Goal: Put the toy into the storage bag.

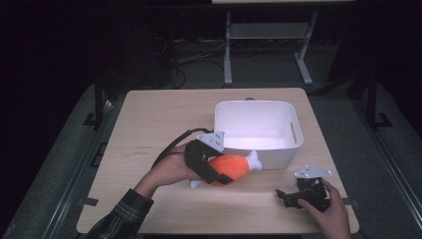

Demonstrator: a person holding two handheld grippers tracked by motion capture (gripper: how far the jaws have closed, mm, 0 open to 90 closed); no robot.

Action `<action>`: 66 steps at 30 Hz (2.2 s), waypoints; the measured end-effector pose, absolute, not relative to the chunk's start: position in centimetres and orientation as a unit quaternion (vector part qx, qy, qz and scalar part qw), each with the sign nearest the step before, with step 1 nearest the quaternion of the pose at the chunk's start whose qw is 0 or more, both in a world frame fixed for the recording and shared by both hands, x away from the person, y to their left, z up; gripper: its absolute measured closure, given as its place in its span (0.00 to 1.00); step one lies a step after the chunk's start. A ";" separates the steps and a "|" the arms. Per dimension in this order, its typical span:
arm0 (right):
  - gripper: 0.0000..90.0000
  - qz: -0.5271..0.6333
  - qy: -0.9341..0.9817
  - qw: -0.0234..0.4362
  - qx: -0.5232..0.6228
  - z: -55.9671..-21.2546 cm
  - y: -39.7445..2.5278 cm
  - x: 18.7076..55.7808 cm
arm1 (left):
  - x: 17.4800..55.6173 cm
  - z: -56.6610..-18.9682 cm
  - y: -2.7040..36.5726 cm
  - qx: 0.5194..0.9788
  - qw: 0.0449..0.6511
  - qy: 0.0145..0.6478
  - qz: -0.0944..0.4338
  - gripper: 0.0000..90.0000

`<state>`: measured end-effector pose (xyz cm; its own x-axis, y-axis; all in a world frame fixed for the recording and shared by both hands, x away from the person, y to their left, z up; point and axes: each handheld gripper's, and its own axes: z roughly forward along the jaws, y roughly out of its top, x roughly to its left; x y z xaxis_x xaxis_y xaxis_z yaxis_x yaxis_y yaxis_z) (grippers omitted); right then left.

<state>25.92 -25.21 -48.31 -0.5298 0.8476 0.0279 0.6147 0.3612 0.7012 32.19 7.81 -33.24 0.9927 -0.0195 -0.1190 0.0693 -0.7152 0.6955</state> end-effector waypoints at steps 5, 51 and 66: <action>0.00 0.338 0.807 0.172 0.454 -48.3 -25.2 25.9 | 32.3 -32.2 7.3 0.924 0.379 0.005 -0.057 0.39; 0.00 0.337 0.806 0.171 0.456 -48.3 -25.2 25.9 | 39.7 -26.2 0.9 0.933 0.351 -0.083 -0.009 0.39; 0.00 0.337 0.806 0.172 0.455 -48.3 -25.2 25.9 | 41.3 -28.7 -1.3 0.934 0.343 -0.097 -0.001 0.38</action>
